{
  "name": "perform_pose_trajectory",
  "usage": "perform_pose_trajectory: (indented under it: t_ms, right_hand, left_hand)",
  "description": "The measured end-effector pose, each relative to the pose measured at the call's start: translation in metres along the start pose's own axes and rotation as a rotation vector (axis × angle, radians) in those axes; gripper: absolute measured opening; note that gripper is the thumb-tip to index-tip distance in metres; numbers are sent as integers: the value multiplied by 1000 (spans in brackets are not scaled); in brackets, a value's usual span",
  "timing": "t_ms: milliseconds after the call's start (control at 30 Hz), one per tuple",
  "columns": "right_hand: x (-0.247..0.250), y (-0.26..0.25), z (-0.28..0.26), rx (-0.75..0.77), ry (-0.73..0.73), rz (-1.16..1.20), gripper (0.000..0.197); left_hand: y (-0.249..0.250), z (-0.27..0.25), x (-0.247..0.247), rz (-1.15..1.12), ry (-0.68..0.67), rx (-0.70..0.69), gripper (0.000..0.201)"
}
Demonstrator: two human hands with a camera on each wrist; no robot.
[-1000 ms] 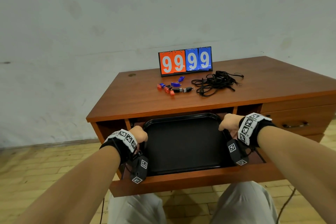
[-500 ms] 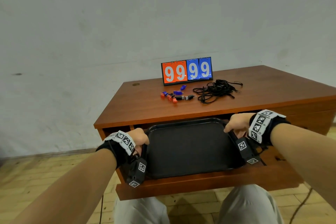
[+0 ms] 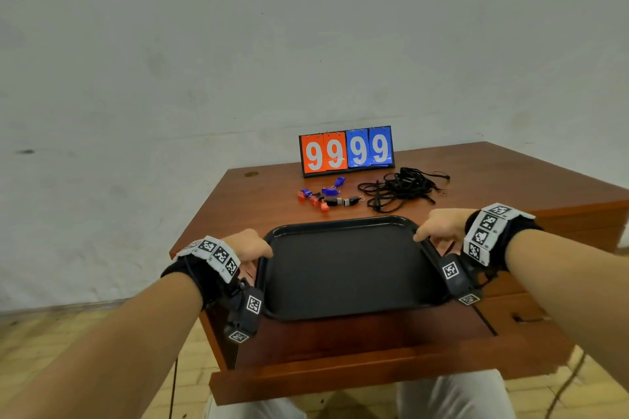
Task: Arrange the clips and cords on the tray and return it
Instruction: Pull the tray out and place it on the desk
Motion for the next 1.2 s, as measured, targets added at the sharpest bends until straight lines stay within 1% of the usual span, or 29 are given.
perform_pose_trajectory:
  t_ms: [100,200,333,433,533,600,700,833,933,1100,1200]
  right_hand:
    - [1,-4,12,9,13,46,41]
    - [4,-11,22,21,11,61,29]
    - [6,-20,36,29,-5,103,18]
    - [8,-22,50,26,-17,91,20]
    - [11,-19,66,23,-21,74,32]
    - [12,-18,77,20,-20,69,35]
    - [15,-18,92,11,-10,84,33]
    - [17,-21,107,-3,-1,120,23]
    - [21,-18,126,-8,11,149,28]
    - [29,-15,153,-18,17,162,26]
    - [34,-11,169,-22,23,157,30]
  left_hand:
    - [4,14,8,-5,16,-2,45]
    - [6,27,16,6,30,-5,49]
    - [11,34,21,-2,10,0,42]
    - [17,37,24,-33,-24,6,33]
    - [25,45,28,-56,-36,12,31]
    - [30,52,29,-55,-50,18,30]
    - [37,66,31,-41,-51,22,34]
    - [45,81,34,-77,-55,26,34]
    - [54,94,38,-82,-59,34,31]
    - [70,106,39,-127,-94,51,27]
    - [80,115,38,-145,-95,46,27]
Point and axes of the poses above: each hand's wrist, its own z-axis towards the middle knuckle, its own x-axis out of the back of the hand, y = z × x, the point moved 4 cm from there along z, towards the middle knuckle, and after that the axes turned 13 degrees about x, right-handed, at the moved point
